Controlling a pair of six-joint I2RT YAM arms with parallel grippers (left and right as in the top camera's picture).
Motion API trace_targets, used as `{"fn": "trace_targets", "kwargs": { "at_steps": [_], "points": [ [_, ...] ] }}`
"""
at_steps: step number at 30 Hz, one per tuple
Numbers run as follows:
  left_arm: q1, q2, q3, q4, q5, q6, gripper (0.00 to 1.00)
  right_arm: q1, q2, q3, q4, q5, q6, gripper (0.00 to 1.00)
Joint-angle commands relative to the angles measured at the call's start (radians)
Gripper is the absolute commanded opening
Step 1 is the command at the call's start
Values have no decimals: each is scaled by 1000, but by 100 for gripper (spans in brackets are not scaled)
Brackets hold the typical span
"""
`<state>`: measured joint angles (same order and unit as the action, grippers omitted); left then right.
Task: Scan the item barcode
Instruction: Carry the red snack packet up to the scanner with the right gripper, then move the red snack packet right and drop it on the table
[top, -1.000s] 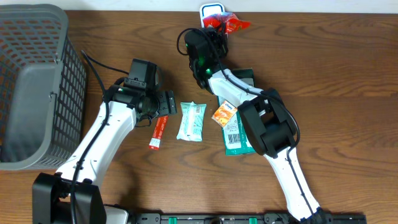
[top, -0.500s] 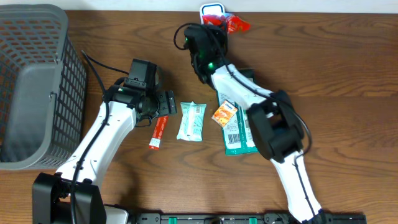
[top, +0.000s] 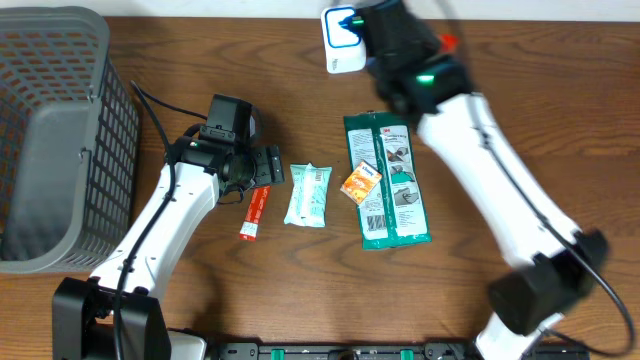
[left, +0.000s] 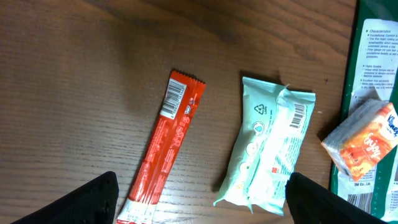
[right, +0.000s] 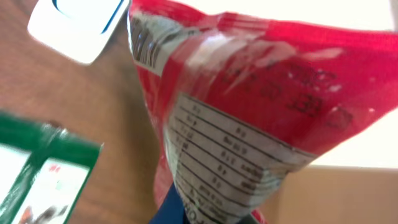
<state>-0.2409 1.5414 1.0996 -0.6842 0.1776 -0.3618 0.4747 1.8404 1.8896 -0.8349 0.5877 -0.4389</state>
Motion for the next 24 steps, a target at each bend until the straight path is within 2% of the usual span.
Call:
{"fn": "trace_targets", "kwargs": {
  "at_steps": [1, 5, 11, 16, 24],
  "points": [
    [2, 1, 8, -3, -6, 10, 87, -90, -71, 10, -111, -240, 315, 1],
    [2, 1, 8, -3, -6, 10, 87, -219, -90, 10, -246, -448, 364, 1],
    [2, 1, 8, -3, -6, 10, 87, -404, -88, -32, -338, -523, 390, 1],
    [2, 1, 8, -3, -6, 10, 87, -567, -88, -164, -297, -517, 389, 1],
    [2, 1, 8, -2, -6, 10, 87, -759, -88, -477, -48, -507, 374, 1]
  ]
}}
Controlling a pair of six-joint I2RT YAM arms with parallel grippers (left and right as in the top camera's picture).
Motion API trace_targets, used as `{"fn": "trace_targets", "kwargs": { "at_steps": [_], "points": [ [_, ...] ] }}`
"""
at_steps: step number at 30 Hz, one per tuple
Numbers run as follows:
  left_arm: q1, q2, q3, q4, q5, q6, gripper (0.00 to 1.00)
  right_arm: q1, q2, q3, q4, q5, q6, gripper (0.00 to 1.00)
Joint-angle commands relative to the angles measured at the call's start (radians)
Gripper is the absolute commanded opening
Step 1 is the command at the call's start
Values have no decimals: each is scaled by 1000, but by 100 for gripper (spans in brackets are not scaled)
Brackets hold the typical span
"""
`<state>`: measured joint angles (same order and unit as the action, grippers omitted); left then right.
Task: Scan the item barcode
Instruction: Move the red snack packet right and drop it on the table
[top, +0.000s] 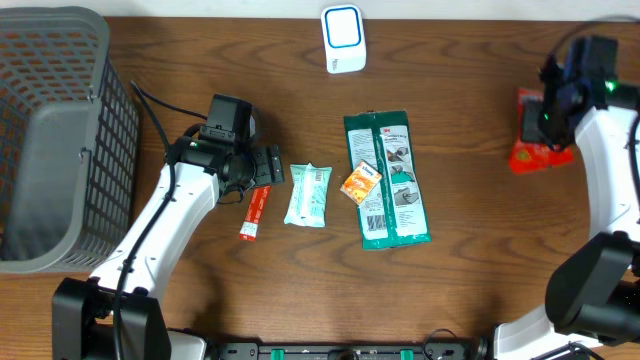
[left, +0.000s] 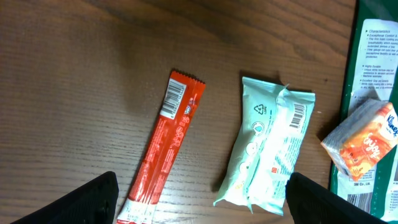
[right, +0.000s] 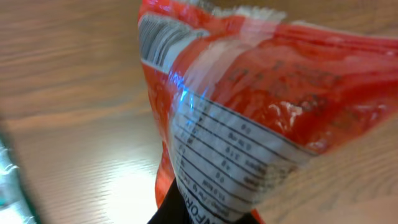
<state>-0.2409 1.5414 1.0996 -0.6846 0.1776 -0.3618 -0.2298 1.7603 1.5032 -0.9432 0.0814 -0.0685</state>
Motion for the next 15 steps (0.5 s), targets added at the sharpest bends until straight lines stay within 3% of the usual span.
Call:
{"fn": "trace_targets", "kwargs": {
  "at_steps": [1, 8, 9, 11, 15],
  "points": [
    [2, 1, 8, -2, -6, 10, 87, -74, -8, -130, 104, 0, -6, 1],
    [2, 1, 8, 1, -6, 10, 87, -180, -8, -337, 362, -5, -80, 1],
    [2, 1, 8, 1, -6, 9, 87, -187, -8, -349, 377, -5, -87, 7],
    [2, 1, 8, 1, -6, 9, 87, -196, -8, -360, 393, -5, -86, 45],
    [2, 1, 8, 1, -6, 9, 87, -201, -8, -360, 407, -4, -86, 75]
  ]
}}
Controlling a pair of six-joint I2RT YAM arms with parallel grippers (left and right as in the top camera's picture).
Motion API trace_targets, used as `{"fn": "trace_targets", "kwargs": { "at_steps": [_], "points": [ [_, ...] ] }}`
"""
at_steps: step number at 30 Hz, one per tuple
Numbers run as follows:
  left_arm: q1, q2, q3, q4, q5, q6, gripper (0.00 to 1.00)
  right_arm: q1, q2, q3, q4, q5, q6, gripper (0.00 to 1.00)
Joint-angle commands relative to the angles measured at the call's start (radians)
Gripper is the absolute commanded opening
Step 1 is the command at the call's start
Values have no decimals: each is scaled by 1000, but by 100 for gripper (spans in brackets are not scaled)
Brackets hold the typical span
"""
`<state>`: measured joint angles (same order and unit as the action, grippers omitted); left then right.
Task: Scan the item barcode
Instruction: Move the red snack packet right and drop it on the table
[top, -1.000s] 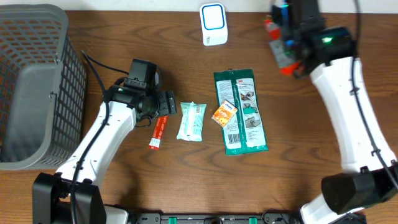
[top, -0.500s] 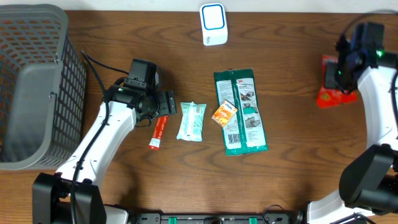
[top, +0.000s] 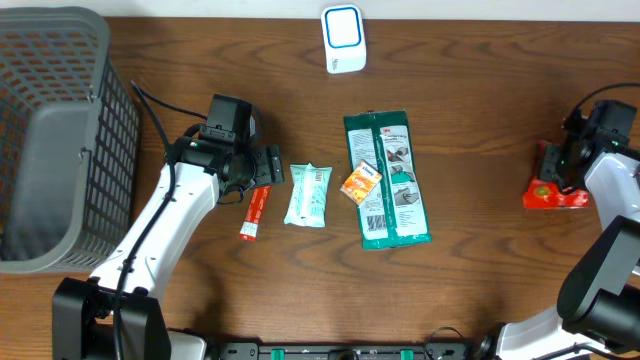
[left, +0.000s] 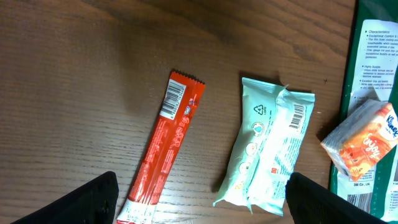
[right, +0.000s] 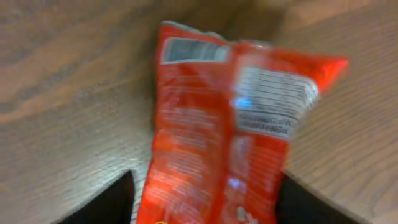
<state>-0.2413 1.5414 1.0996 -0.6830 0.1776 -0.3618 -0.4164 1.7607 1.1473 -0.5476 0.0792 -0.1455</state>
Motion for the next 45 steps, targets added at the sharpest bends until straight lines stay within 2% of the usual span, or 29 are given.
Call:
{"fn": "trace_targets", "kwargs": {
  "at_steps": [1, 2, 7, 9, 10, 11, 13, 15, 19, 23, 28, 32, 45],
  "points": [
    [3, 1, 8, 0, -6, 9, 87, -14, -8, -4, 13, -1, -9, 79],
    [3, 1, 8, 0, -6, 9, 87, -14, -8, -2, 11, -2, -9, 82],
    [3, 1, 8, 0, -6, 9, 87, -14, -19, 53, -64, 54, -2, 81],
    [3, 1, 8, 0, -6, 9, 87, -14, -31, 126, -146, 90, 46, 72],
    [3, 1, 8, 0, -6, 9, 87, -13, -35, 146, -167, 82, 59, 67],
    [3, 1, 8, 0, -6, 8, 87, -10, -43, 191, -208, 43, 71, 49],
    [3, 1, 8, 0, -6, 5, 87, -5, -54, 219, -228, -39, 71, 26],
    [3, 1, 8, 0, -6, 5, 87, 1, -58, 222, -229, -121, 70, 7],
    [3, 1, 8, 0, -6, 5, 87, 6, -53, 189, -218, -131, 71, 1],
    [3, 1, 8, 0, -6, 5, 87, 4, -35, 114, -144, -61, 95, 2],
    [3, 1, 8, 0, -6, 5, 87, -18, -12, 25, -91, 273, 203, 3],
    [3, 1, 8, 0, -6, 5, 87, -48, -11, 14, -91, 199, 228, 8],
    [3, 1, 8, 0, -6, 6, 87, -100, -7, -51, -53, 200, 232, 9]
  ]
}}
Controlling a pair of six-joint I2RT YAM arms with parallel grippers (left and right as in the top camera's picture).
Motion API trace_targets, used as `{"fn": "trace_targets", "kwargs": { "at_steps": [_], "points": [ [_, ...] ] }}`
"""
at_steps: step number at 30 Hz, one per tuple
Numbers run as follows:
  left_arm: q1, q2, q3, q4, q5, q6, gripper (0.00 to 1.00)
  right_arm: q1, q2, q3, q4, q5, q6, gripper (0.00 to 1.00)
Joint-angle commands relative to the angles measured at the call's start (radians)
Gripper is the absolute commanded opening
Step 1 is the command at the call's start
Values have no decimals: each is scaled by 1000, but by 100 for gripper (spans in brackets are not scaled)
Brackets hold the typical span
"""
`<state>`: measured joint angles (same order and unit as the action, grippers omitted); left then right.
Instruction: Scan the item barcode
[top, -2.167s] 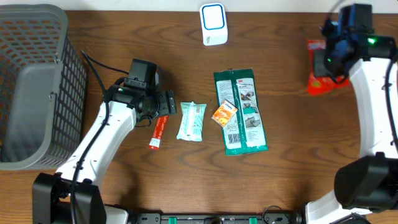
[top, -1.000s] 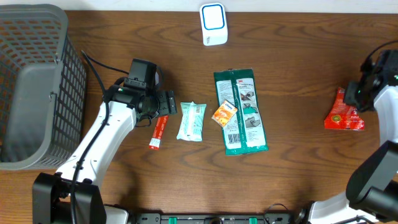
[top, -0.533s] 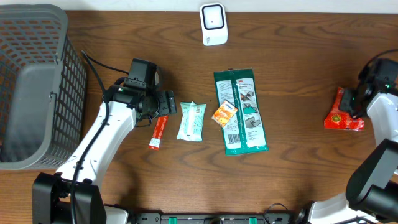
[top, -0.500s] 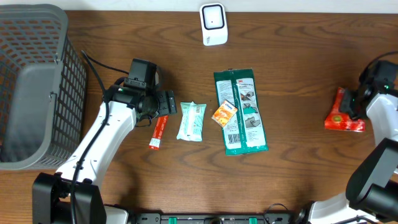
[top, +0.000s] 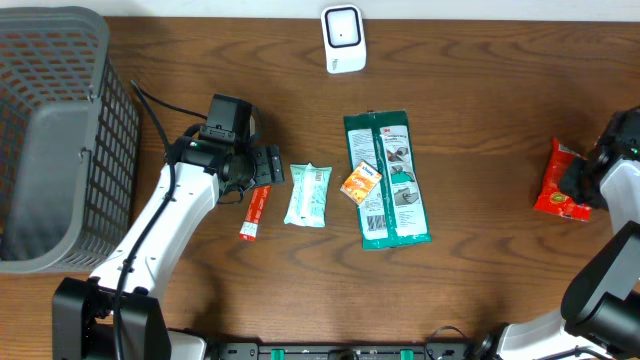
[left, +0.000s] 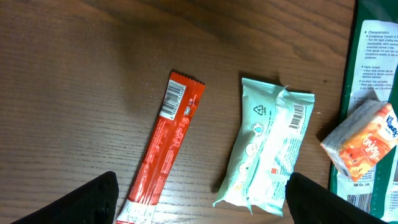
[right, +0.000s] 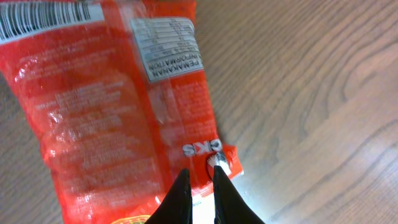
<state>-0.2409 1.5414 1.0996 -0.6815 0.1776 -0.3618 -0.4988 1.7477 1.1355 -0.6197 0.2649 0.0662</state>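
A red snack bag (top: 558, 180) lies flat at the table's right end, its barcode and label side up in the right wrist view (right: 112, 93). My right gripper (right: 200, 171) hovers over the bag's corner with its fingers nearly together and nothing seen between them. The white barcode scanner (top: 342, 38) stands at the back centre. My left gripper (left: 202, 205) hangs open over a red stick pack (left: 165, 149) and a mint-green packet (left: 267, 152), touching neither.
A small orange tissue pack (top: 361, 182) rests on a long green package (top: 388, 180) mid-table. A grey mesh basket (top: 50, 130) fills the back left corner. The table's right edge runs just past the red bag.
My right gripper was wide open over the red bag and now has its fingers drawn together above the bag's corner. The bag lies slightly farther right. The left arm has not moved.
My right gripper held the red bag up by the scanner at the back. Then it held the bag over the table's right end. Then the bag lay on the table under open fingers, and now the fingers are together above it. The left arm stayed still.
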Motion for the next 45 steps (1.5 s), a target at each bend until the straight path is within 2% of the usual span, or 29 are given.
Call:
{"fn": "trace_targets", "kwargs": {
  "at_steps": [1, 7, 11, 16, 20, 26, 31, 34, 36, 39, 41, 45],
  "points": [
    [2, 1, 8, -2, -6, 6, 87, -19, 6, -61, 48, 11, 19, 10],
    [2, 1, 8, -2, -6, 5, 87, -18, 6, -203, 248, -146, 11, 11],
    [2, 1, 8, -2, -6, 5, 87, -18, 5, -218, 290, -245, -41, 9],
    [2, 1, 8, -1, -6, 5, 87, -17, -3, -131, 228, -378, -109, 9],
    [2, 1, 8, -1, -6, 5, 87, -16, -4, -32, 140, -382, -135, 10],
    [2, 1, 8, 2, -6, 5, 87, -5, -3, -21, 153, -423, -137, 10],
    [2, 1, 8, 2, -6, 5, 87, 17, 10, -26, 182, -618, -184, 10],
    [2, 1, 8, 2, -6, 5, 87, 37, 19, -29, 182, -595, -183, 11],
    [2, 1, 8, 2, -6, 5, 87, 48, 29, -36, 182, -557, -183, 17],
    [2, 1, 8, 2, -6, 5, 87, 60, 74, -55, 182, -476, -159, 17],
    [2, 1, 8, 2, -6, 5, 87, 61, 103, -60, 169, -443, -159, 22],
    [2, 1, 8, 2, -6, 6, 87, 52, 119, -59, 116, -311, -132, 22]
  ]
}}
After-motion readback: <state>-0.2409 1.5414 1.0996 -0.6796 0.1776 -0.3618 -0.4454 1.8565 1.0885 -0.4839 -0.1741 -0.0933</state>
